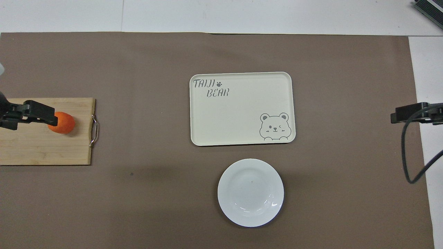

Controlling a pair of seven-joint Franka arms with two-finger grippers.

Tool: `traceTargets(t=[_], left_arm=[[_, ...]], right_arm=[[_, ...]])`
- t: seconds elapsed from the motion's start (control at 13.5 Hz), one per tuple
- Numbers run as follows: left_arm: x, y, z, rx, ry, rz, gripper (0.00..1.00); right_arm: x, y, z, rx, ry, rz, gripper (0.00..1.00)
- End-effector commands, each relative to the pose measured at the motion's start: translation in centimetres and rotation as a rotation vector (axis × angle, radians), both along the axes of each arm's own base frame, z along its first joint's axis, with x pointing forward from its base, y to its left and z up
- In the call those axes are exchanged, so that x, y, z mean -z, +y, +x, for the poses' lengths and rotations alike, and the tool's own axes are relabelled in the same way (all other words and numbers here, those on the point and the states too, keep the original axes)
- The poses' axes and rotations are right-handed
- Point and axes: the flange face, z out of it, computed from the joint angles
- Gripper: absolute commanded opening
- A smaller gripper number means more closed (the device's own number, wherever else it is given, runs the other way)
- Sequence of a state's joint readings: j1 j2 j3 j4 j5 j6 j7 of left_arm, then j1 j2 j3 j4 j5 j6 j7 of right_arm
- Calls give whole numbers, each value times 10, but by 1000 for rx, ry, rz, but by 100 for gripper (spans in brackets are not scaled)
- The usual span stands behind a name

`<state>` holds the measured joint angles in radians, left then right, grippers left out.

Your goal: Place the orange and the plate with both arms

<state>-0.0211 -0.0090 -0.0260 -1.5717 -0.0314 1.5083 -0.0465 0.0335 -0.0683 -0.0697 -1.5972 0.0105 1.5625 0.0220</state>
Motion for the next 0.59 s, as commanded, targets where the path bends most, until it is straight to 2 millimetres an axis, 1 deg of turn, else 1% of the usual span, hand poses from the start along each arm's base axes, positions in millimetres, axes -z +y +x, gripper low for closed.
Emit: traceTargets(t=[0.0, 0.3, 0.37, 0.44, 0.52], left_arm=[[-11, -3, 1, 22, -15, 15, 100], [-11, -2, 0, 27, -19, 14, 100], [-9, 3, 1, 36, -16, 12, 100], [-1, 5, 1, 45, -6, 12, 100], [2, 7, 3, 51, -18, 11, 100]], right_arm=[[-2, 1, 0, 24, 12, 14, 100], [-2, 1, 0, 24, 12, 14, 100], [-2, 1, 0, 24, 12, 14, 100], [-3, 1, -1, 24, 11, 14, 100], [-3, 1, 0, 24, 10, 14, 100]])
